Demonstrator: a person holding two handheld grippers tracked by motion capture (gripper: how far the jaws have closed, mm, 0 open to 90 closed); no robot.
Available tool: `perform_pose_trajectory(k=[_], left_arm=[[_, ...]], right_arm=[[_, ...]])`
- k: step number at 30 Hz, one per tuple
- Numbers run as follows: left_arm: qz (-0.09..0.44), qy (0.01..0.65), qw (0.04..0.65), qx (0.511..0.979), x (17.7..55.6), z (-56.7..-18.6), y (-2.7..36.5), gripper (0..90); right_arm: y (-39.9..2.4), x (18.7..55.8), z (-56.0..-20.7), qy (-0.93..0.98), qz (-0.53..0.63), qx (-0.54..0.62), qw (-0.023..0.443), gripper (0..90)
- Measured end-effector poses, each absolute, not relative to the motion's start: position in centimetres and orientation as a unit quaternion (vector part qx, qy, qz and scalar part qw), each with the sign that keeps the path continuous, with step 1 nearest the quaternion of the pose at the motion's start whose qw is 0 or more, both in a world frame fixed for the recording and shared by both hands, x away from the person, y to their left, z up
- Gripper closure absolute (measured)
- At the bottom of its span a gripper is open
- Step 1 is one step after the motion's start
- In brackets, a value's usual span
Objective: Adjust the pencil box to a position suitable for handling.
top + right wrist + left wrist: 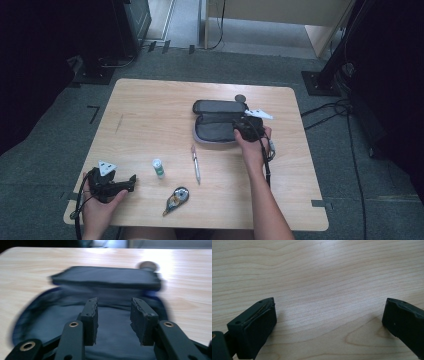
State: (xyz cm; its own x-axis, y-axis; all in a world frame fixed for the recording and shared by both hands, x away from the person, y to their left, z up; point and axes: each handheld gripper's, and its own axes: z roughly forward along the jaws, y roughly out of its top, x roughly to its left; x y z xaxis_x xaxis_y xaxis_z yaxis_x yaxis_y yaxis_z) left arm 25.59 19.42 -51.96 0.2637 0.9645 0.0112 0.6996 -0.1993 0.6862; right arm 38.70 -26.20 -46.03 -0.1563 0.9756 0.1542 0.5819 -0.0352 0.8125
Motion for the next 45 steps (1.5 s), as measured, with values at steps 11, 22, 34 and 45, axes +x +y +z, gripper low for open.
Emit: perform_pose_trajectory(k=[11, 22, 34, 45], left_arm=[[0.228, 0.562, 0.29, 0.74, 25.6, -52.0, 19.4, 0.0], [0.228, 0.562, 0.291, 0.74, 25.6, -52.0, 19.4, 0.0], [0.227, 0.562, 0.291, 0.74, 25.6, -52.0, 19.4, 0.0], [0.227, 0.562, 0.291, 0.74, 25.6, -52.0, 19.4, 0.0]], right_arm=[[-29.5, 40.2, -48.0, 0.624, 0.353, 0.654, 0.243, 56.5], [-30.0, 40.8, -49.8, 0.598, 0.338, 0.705, 0.178, 74.3], [-29.4, 40.2, -49.6, 0.571, 0.321, 0.726, 0.21, 88.8], [-27.4, 39.6, -49.1, 0.533, 0.361, 0.744, 0.179, 89.0]])
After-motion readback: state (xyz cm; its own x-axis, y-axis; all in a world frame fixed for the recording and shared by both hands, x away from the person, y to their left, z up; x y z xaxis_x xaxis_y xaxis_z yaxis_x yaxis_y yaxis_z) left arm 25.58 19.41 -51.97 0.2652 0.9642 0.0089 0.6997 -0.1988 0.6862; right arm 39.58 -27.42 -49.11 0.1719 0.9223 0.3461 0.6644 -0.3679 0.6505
